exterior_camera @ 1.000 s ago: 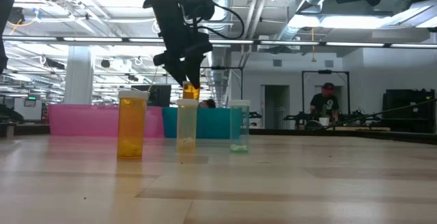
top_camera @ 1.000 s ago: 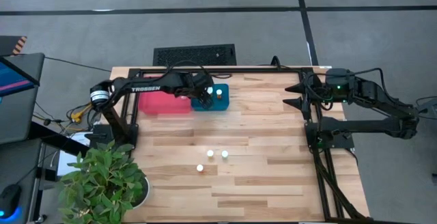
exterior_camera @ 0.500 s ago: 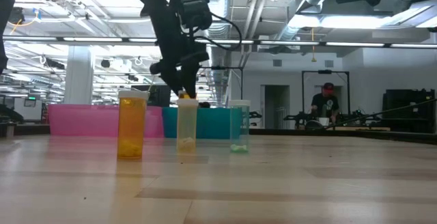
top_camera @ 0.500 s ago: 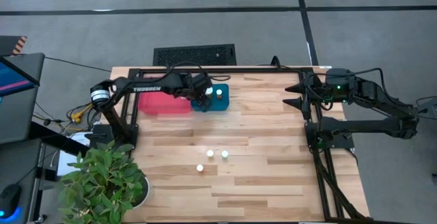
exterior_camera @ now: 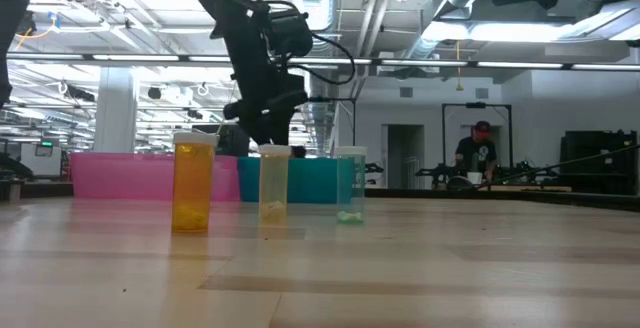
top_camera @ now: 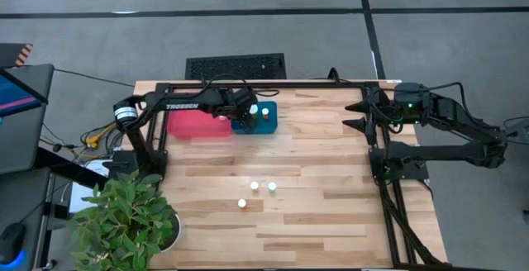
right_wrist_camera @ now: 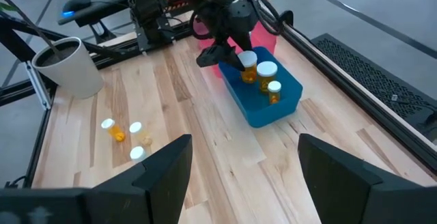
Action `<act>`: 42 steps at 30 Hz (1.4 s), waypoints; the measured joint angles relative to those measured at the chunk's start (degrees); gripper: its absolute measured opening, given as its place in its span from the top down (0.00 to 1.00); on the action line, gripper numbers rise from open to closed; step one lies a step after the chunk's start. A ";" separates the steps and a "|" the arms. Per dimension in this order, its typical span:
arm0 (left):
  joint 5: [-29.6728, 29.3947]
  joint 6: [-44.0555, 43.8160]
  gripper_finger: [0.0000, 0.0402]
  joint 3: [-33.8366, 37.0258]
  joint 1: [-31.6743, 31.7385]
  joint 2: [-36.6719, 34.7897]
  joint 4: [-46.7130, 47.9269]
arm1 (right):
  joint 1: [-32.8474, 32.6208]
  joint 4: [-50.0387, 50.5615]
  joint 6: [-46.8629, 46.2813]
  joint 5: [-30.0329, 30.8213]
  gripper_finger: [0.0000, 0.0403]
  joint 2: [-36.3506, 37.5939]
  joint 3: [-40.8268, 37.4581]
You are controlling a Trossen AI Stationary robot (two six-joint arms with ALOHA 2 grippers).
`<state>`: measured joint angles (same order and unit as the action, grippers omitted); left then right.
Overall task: Pick and place medicine bottles into bin by pill shape (circle, oval)
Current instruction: Put the orange capsule bottle into the blue bin
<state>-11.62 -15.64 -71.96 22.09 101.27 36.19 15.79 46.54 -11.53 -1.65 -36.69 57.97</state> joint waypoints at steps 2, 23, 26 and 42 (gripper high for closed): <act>-0.06 0.20 0.47 0.00 -0.04 0.64 0.45 | -0.02 0.42 -0.02 0.00 0.31 0.00 0.00; -0.23 0.95 0.47 0.00 1.75 1.14 -0.63 | 0.00 1.45 -0.13 0.09 0.31 0.00 -0.02; -0.38 1.01 0.47 0.00 1.93 1.14 -0.64 | 0.00 1.45 -0.02 0.09 0.31 0.00 0.00; 0.77 -0.26 0.45 3.59 2.32 1.05 -4.02 | 0.00 1.45 0.00 0.09 0.31 0.00 0.00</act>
<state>-10.85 -15.90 -68.38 24.40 102.32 32.16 15.79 47.99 -11.53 -1.56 -36.69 57.98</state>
